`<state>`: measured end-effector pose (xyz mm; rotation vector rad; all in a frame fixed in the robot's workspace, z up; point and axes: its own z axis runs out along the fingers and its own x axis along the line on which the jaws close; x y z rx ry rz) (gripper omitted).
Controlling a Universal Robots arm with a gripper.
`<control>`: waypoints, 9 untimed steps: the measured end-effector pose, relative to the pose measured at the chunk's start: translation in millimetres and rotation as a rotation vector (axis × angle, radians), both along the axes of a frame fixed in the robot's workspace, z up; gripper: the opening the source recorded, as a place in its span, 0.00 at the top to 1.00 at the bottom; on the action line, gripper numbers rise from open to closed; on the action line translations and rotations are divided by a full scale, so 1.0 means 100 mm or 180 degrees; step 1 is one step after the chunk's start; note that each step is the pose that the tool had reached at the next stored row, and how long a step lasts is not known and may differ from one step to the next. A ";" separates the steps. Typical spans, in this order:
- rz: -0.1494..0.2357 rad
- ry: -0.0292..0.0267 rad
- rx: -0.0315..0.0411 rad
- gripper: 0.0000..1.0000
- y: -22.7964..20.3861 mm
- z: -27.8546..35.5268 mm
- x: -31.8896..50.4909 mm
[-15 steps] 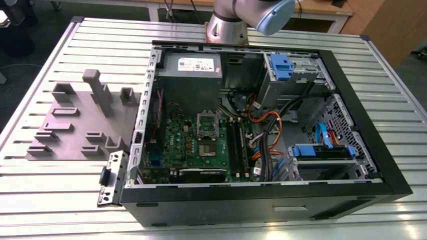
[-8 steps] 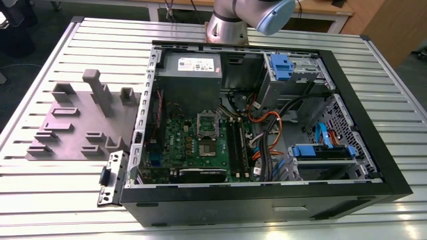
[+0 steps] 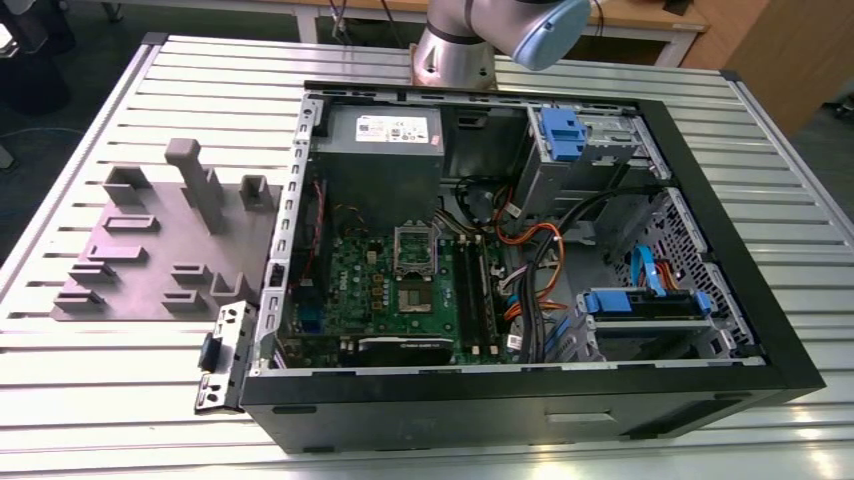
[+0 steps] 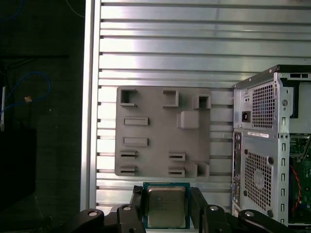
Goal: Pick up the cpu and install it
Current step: 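Pick up the cpu and move it towards the insertion slot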
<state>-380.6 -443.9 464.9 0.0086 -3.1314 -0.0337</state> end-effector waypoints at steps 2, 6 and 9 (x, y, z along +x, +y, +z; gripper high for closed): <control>0.0000 0.0000 0.0000 0.53 0.000 0.000 0.000; 0.0000 0.0000 0.0000 0.53 -0.001 0.000 0.039; 0.0000 0.0000 0.0000 0.53 0.000 -0.001 0.077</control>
